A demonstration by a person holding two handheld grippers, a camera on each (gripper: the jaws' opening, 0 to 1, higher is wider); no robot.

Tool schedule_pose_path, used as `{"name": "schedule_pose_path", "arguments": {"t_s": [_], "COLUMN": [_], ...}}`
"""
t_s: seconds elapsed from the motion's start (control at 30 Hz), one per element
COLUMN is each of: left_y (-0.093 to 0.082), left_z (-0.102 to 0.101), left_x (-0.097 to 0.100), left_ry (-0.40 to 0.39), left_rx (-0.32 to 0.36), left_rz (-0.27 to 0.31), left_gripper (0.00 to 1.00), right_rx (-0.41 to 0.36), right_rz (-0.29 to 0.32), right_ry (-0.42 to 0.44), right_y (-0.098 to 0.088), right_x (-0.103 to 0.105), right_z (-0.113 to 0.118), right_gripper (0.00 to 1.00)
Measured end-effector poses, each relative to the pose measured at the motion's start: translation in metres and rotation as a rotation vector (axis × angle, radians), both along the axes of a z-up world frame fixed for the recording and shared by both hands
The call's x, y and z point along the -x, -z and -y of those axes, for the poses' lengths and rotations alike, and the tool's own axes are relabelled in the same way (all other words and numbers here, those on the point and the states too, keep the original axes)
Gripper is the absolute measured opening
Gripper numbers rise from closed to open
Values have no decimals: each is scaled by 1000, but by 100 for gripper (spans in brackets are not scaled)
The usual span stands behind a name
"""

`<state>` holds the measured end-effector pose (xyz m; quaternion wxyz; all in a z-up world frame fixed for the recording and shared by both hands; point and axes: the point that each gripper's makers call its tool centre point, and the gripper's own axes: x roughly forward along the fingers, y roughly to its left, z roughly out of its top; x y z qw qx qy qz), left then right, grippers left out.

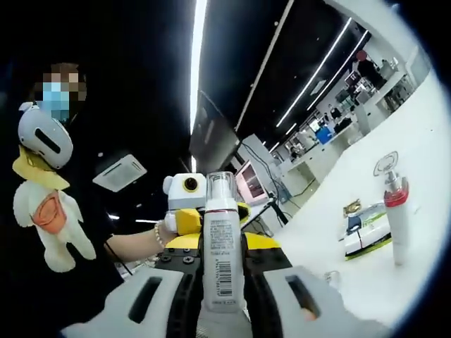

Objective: Arrange the skincare products in the storage area until every visible bottle or jar stands upright without overlapping.

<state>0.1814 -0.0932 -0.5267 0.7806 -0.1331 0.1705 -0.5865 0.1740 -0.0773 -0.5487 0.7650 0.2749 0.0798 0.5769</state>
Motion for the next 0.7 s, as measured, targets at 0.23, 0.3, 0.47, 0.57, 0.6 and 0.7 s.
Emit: {"name": "schedule_pose_path", "arguments": {"t_s": [0.23, 0.3, 0.47, 0.57, 0.6, 0.7], "left_y": [6, 11, 17, 23, 25, 34], "left_z": [-6, -7, -4, 3, 4, 13], "left_x": [-8, -9, -14, -17, -20, -28], "left_ry": [-12, -31, -66, -71, -74, -103], "left_rx": [-82, -124, -209, -272, -288, -327], "left_rz": [30, 41, 107, 140, 155, 150], "left_gripper": [19, 18, 18, 18, 18, 18], "right_rx": [151, 215, 351, 426, 437, 502], "right_rz": [76, 93, 152, 182, 183, 196], "right_ry": [55, 72, 76, 58, 57, 62], "right_y": [10, 15, 24, 33, 35, 46], "right_x": [-3, -7, -12, -20, -23, -32], "right_z": [-6, -5, -2, 2, 3, 9], "right_gripper": [21, 21, 22, 22, 22, 22]}}
